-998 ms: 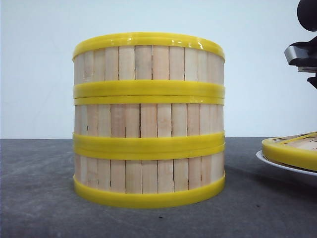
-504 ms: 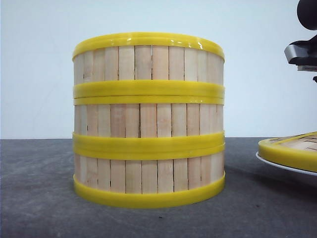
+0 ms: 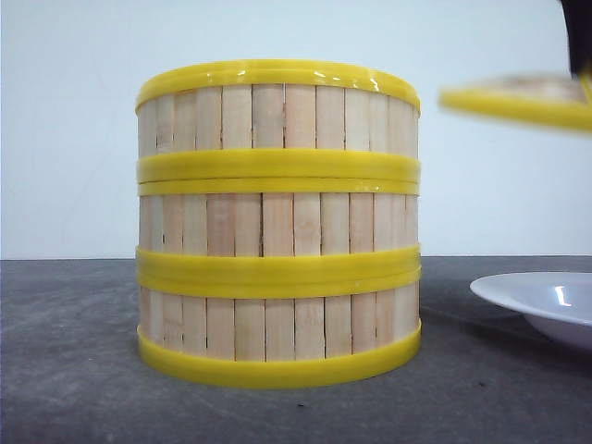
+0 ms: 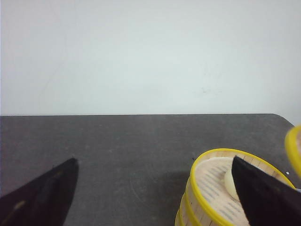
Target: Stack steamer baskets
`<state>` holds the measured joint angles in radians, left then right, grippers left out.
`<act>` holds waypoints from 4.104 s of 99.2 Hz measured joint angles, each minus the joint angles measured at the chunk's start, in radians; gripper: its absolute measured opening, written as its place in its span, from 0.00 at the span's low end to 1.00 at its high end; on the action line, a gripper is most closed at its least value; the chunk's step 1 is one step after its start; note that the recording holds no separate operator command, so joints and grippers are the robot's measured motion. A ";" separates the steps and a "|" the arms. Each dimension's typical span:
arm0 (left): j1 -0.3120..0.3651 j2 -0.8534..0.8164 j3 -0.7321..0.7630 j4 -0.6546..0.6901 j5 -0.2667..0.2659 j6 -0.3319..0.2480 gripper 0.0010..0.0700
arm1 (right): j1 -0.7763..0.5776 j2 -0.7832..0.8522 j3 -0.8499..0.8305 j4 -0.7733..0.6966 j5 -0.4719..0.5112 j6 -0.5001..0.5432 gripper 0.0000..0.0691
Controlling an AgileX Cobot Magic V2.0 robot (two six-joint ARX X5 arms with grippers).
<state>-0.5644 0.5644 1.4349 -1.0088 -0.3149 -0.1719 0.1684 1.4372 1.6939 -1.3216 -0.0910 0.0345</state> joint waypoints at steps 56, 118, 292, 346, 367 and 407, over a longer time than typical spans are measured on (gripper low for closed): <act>0.000 0.000 0.000 -0.010 0.000 0.022 0.90 | 0.458 0.406 0.376 -0.030 -0.159 0.067 0.07; 0.000 0.000 0.000 -0.011 0.000 0.022 0.90 | 0.524 0.419 0.380 0.006 -0.164 0.065 0.07; 0.000 -0.013 -0.343 0.342 -0.022 0.111 0.04 | 0.594 0.042 0.445 0.231 -0.093 -0.311 0.01; 0.027 -0.027 -0.576 0.624 -0.162 0.135 0.02 | 0.394 -0.927 -0.873 1.057 0.387 -0.298 0.01; 0.027 -0.028 -0.576 0.625 -0.161 0.134 0.03 | 0.387 -1.000 -0.884 0.997 0.385 -0.298 0.01; 0.027 -0.028 -0.576 0.624 -0.161 0.134 0.03 | 0.387 -1.038 -0.882 1.076 0.385 -0.298 0.01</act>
<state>-0.5373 0.5365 0.8585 -0.3843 -0.4755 -0.0383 0.5552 0.3996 0.8120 -0.2455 0.2935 -0.2630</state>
